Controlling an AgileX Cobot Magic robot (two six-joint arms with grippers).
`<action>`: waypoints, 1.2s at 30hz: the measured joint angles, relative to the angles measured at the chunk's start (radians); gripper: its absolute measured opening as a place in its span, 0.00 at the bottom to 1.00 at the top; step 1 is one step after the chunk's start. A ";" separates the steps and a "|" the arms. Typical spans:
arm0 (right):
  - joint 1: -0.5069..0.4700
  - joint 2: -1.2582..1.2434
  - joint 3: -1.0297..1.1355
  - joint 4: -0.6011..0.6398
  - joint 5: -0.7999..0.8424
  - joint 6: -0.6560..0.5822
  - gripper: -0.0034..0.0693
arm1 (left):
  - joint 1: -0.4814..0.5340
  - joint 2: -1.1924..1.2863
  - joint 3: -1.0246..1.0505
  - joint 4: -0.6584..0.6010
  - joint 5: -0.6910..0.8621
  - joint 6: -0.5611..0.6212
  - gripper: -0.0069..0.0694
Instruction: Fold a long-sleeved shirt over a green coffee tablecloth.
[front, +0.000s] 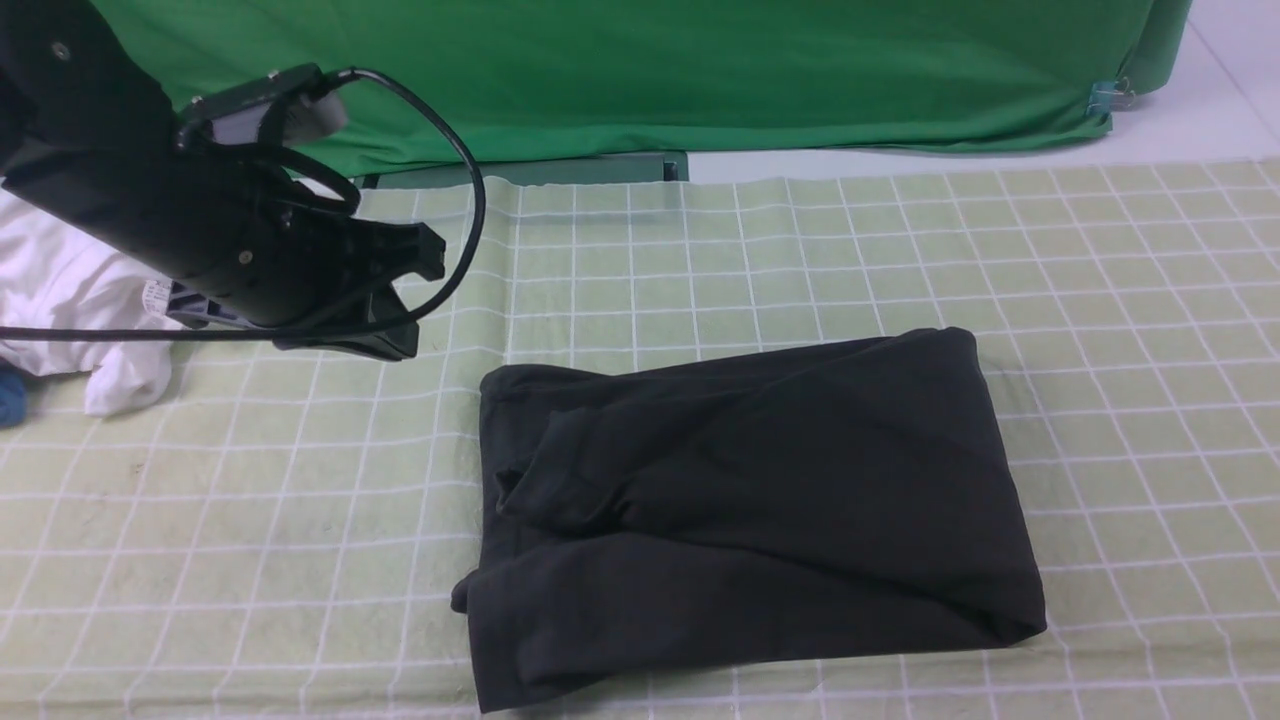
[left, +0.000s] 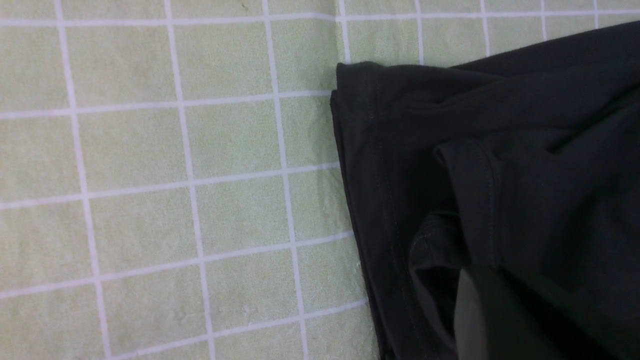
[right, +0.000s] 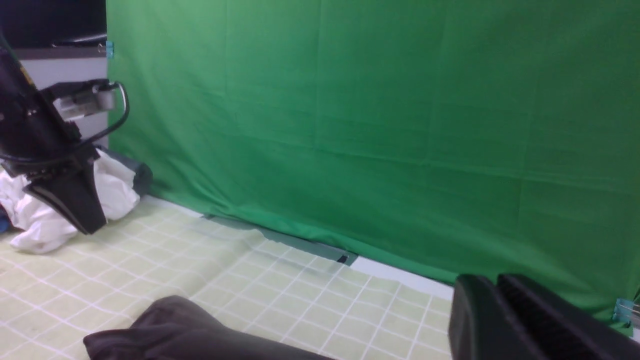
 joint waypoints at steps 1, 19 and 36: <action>0.000 0.000 0.000 0.000 -0.001 0.000 0.13 | 0.000 0.000 0.000 0.000 0.000 0.001 0.11; 0.000 -0.001 0.000 0.001 -0.001 0.000 0.20 | 0.000 0.000 0.000 -0.020 0.018 0.003 0.11; -0.194 -0.164 0.268 -0.017 -0.002 0.000 0.26 | 0.000 0.000 0.000 -0.071 0.039 0.000 0.11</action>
